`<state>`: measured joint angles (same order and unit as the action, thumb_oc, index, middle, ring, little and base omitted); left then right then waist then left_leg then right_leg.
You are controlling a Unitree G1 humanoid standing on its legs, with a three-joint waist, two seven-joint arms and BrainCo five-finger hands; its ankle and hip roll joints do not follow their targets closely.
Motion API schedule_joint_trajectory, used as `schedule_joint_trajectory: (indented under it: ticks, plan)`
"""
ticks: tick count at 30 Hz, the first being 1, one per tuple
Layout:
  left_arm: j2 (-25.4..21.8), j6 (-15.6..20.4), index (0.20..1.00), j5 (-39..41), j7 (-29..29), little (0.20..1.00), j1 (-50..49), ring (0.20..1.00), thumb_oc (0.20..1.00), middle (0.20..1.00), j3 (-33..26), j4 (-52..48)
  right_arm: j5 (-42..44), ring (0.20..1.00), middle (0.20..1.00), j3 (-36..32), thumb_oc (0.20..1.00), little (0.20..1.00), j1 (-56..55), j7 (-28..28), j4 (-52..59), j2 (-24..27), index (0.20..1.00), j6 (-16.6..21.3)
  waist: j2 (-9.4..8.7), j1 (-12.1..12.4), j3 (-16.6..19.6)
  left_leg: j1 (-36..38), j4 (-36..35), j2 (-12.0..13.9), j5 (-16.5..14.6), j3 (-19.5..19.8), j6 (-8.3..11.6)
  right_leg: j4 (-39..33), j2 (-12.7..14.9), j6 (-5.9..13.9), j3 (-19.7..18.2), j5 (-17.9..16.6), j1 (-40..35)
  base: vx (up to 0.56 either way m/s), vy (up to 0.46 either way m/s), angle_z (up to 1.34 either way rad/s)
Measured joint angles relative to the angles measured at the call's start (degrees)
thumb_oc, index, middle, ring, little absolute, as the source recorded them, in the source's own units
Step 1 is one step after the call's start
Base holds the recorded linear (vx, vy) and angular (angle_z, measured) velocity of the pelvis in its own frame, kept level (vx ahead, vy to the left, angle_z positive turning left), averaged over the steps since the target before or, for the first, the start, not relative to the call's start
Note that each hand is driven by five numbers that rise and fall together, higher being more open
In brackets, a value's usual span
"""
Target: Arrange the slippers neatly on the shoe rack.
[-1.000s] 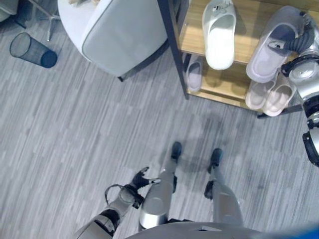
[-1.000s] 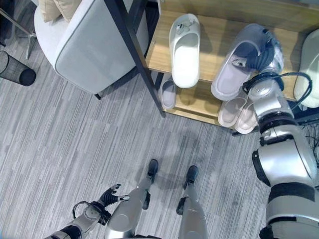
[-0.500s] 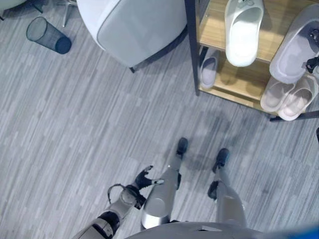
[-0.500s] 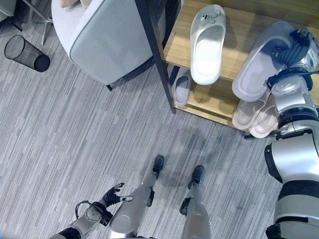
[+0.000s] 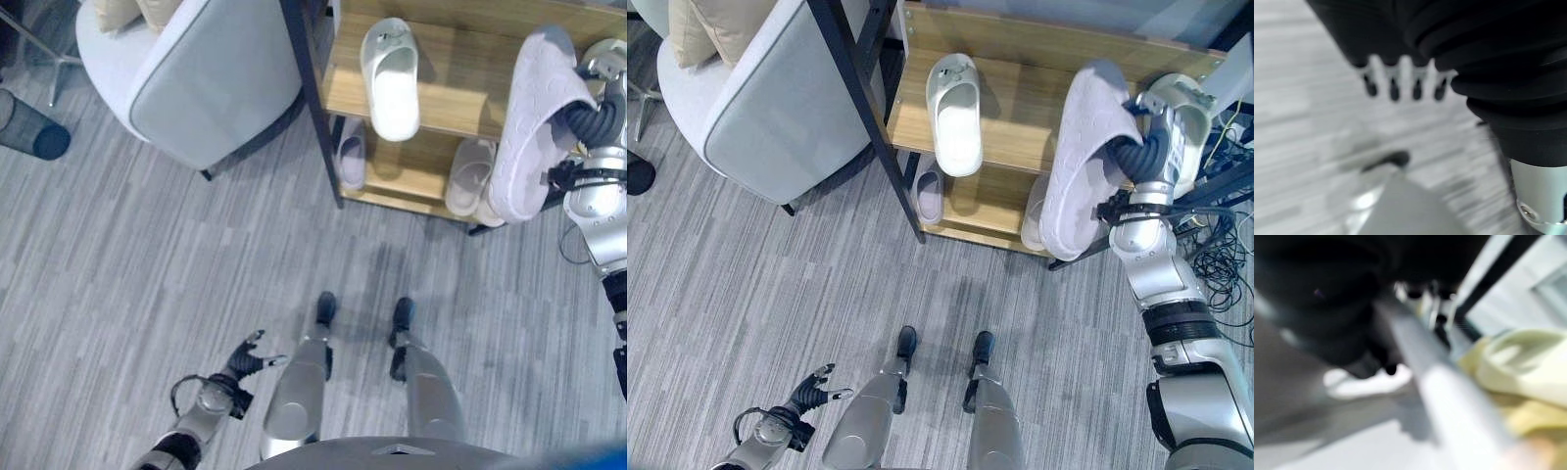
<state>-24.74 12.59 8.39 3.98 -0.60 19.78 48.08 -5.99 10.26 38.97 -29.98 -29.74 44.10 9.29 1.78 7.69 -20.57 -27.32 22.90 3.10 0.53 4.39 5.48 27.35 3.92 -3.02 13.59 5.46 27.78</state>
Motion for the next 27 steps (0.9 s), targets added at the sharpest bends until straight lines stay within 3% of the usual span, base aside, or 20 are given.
schedule_joint_trajectory:
  ticks: [1,2,3,4,5,6,7,8,11,12,13,15,16,18,21,22,23,24,25,27]
  plan:
    - [-2.1,0.6,1.0,1.1,0.1,1.0,-0.3,1.0,1.0,1.0,-0.9,-0.1,0.0,0.2,0.2,-0.4,0.2,0.2,0.1,0.4,-1.8,-3.1,0.2,-0.1,-2.56,1.4,-2.6,-6.1,16.9,-1.1,2.2,1.5,3.1,9.4,-0.7,-4.3,-0.1,5.6,-2.0,0.26,-0.216,-0.41]
    - [-3.2,0.3,1.0,2.4,0.2,1.0,-0.6,1.0,1.0,1.0,-0.7,0.9,0.1,0.2,0.2,-1.1,0.2,0.2,-2.7,0.7,0.2,-4.4,0.2,-0.1,-4.48,2.5,-2.6,-9.3,19.3,-1.9,3.1,0.9,3.45,6.6,0.1,-4.95,1.1,11.8,-6.0,0.35,-0.057,0.11]
    - [-2.5,-0.4,1.0,3.2,0.3,1.0,-0.6,1.0,1.0,1.0,-0.6,1.6,0.0,0.2,0.2,-2.2,0.2,0.2,-4.7,0.7,2.7,-5.1,0.2,0.4,-2.5,2.0,-2.3,-12.0,18.1,-0.4,1.7,0.7,2.35,5.5,-0.3,-1.35,4.7,12.6,-7.1,0.26,0.004,0.42]
    - [-2.0,-0.5,1.0,4.0,0.1,1.0,-1.0,1.0,1.0,1.0,-0.5,1.7,0.0,0.2,0.2,-3.5,0.2,0.2,-9.8,0.8,9.3,-5.9,0.2,1.3,-4.06,1.9,-0.9,-16.9,7.8,0.7,0.5,-5.1,0.48,-1.2,-0.1,0.82,6.9,10.7,-5.6,0.43,0.147,0.14]
    - [2.3,-0.9,1.0,4.5,0.0,1.0,-0.6,1.0,1.0,1.0,-1.4,2.8,-0.3,0.2,0.2,-3.3,0.2,0.2,-10.3,1.6,12.4,-3.5,0.2,2.4,-1.75,3.2,-2.0,-18.2,-6.3,2.7,1.2,-7.1,-0.09,-4.5,-3.4,6.58,5.9,8.4,-6.2,0.44,0.152,-0.17]
    - [4.1,-1.0,1.0,4.6,0.1,1.0,-0.5,1.0,1.0,1.0,-1.4,2.6,0.0,0.2,0.2,-4.3,0.2,0.2,-9.8,1.8,12.5,-2.9,0.2,2.3,-0.5,2.7,-3.3,-16.7,-12.9,2.2,2.4,-6.4,1.13,1.1,-1.4,5.63,3.5,9.6,-8.7,0.6,0.229,-0.02]
    - [3.4,-0.8,1.0,4.5,0.1,1.0,-1.3,1.0,1.0,1.0,-1.5,2.9,0.4,0.2,0.2,-5.3,0.2,0.2,-11.7,1.6,13.3,-2.9,0.2,2.3,-1.98,2.1,-2.6,-14.3,-21.6,-0.4,2.9,-7.2,1.99,-8.3,2.0,7.37,-3.5,14.2,-17.2,0.48,0.242,-0.01]
    - [4.9,-0.7,1.0,4.5,0.0,1.0,-0.6,1.0,1.0,1.0,-1.6,3.9,0.3,0.2,0.2,-6.1,0.2,0.2,-12.3,1.9,14.0,-2.4,0.2,2.2,1.43,2.7,-4.5,-12.7,-25.9,2.5,2.7,-4.9,1.54,-10.0,-0.5,4.67,-2.8,12.6,-18.8,0.5,0.274,0.03]
    - [8.5,-0.4,1.0,4.5,-0.3,1.0,-3.9,1.0,1.0,1.0,-4.0,6.9,0.2,0.2,0.2,-9.3,0.2,0.2,-28.0,5.4,23.1,-8.3,0.2,3.3,0.98,2.3,-5.0,-7.8,-15.3,-3.1,3.3,-2.8,-4.08,-6.3,2.4,6.35,-5.1,15.1,-18.9,0.43,0.43,-0.58]
    - [7.7,-0.5,1.0,4.5,-0.3,1.0,-4.8,1.0,1.0,1.0,-3.9,7.9,0.2,0.2,0.2,-8.3,0.2,0.2,-27.9,6.7,21.7,-10.3,0.2,3.5,-0.24,2.0,-6.2,-5.7,-14.2,-2.9,11.7,-4.1,-8.59,14.2,5.5,8.56,-4.7,14.3,-9.2,0.23,0.347,-0.89]
    - [5.9,-0.5,1.0,4.5,-0.2,1.0,-4.5,1.0,1.0,1.0,-3.9,7.2,0.3,0.2,0.2,-7.6,0.2,0.2,-28.0,7.0,21.9,-11.4,0.2,3.7,-2.41,0.6,-7.3,-5.7,-12.8,-5.0,10.0,-5.8,-9.76,24.3,9.6,9.3,-4.9,13.0,-3.5,0.16,0.227,-0.6]
    - [4.2,0.2,1.0,4.6,0.8,1.0,-2.3,1.0,1.0,1.0,-4.0,5.0,1.6,0.2,0.2,-7.5,0.2,0.2,-27.6,7.2,22.0,-13.5,0.2,3.7,-1.75,-2.3,-8.1,-6.2,-10.8,-6.9,7.5,-5.8,-12.2,30.7,12.3,9.9,-5.1,11.5,3.1,0.14,0.04,0.21]
    - [4.1,0.7,1.0,4.7,1.4,1.0,-0.8,1.0,1.0,1.0,-4.1,3.7,2.1,0.2,0.2,-7.2,0.2,0.2,-28.1,7.2,22.2,-14.0,0.2,3.7,-1.39,-3.0,-8.6,-6.2,-10.7,-7.0,7.0,-5.3,-11.01,30.4,12.1,10.1,-4.9,11.2,5.4,0.13,-0.003,-0.07]
    - [2.9,3.2,1.0,6.1,3.6,1.0,2.4,1.0,1.0,1.0,-6.7,-0.2,2.0,0.2,0.2,-4.2,0.2,0.2,-27.2,7.7,22.8,-14.3,0.2,5.0,-0.19,-2.4,-8.9,-6.9,-13.9,-6.9,8.0,-4.4,-9.17,19.9,10.0,9.87,-4.0,10.8,11.7,0.1,-0.086,0.04]
    - [3.1,3.6,1.0,6.9,5.4,1.0,6.1,1.0,1.0,1.0,-7.5,-1.4,1.1,0.2,0.2,-2.5,0.2,0.2,-26.1,8.3,21.3,-14.1,0.2,5.0,-0.8,-3.3,-9.6,-8.5,-13.5,-8.3,6.9,-4.9,-9.66,-1.3,10.1,12.07,-3.2,5.7,12.9,0.11,-0.235,0.21]
    - [4.0,4.1,1.0,7.5,5.9,1.0,6.8,1.0,1.0,1.0,-7.5,-1.6,1.2,0.2,0.2,-2.0,0.2,0.2,-24.8,7.9,19.1,-14.2,0.2,5.8,-1.18,-3.5,-9.6,-9.0,-13.3,-8.6,6.3,-4.7,-9.74,-5.9,10.1,12.13,-3.6,3.0,13.8,-0.01,-0.216,0.28]
    - [5.0,4.0,1.0,9.0,7.7,1.0,9.1,1.0,1.0,1.0,-6.8,-2.0,1.2,0.2,0.2,-0.5,0.2,0.2,-22.1,7.1,14.8,-14.5,0.2,4.9,-1.2,-4.4,-9.7,-11.1,-11.1,-9.3,5.6,-3.7,-8.72,-15.1,8.2,12.37,-8.2,-3.6,13.4,-0.06,-0.272,0.55]
    - [5.3,5.3,1.0,9.0,8.1,1.0,10.7,1.0,1.0,1.0,-5.7,-2.2,1.0,0.2,0.2,-0.3,0.2,0.2,-23.0,7.0,14.0,-15.3,0.2,4.7,-2.25,-4.5,-10.1,-11.9,-8.3,-9.8,4.1,-2.9,-9.14,-17.1,8.1,11.15,-8.6,-8.3,11.7,0.01,-0.271,0.62]
    - [5.2,5.4,1.0,9.0,8.6,1.0,10.7,1.0,1.0,1.0,-5.5,-2.3,0.6,0.2,0.2,-0.3,0.2,0.2,-23.0,6.7,13.4,-16.0,0.2,4.7,-2.42,-4.2,-10.1,-12.3,-7.5,-9.8,3.7,-1.9,-8.59,-16.8,7.9,11.44,-8.2,-9.5,11.7,0.02,-0.288,0.83]
    - [4.9,6.8,1.0,9.0,11.8,1.0,10.2,1.0,1.0,1.0,-4.3,-5.2,-1.4,0.2,0.2,1.8,0.2,0.2,-22.9,4.3,11.3,-16.8,0.2,4.9,-2.56,-4.8,-9.9,-15.1,-4.6,-8.9,1.8,1.9,-6.38,-12.7,6.6,9.14,-5.6,-11.2,13.3,0.01,-0.132,0.63]
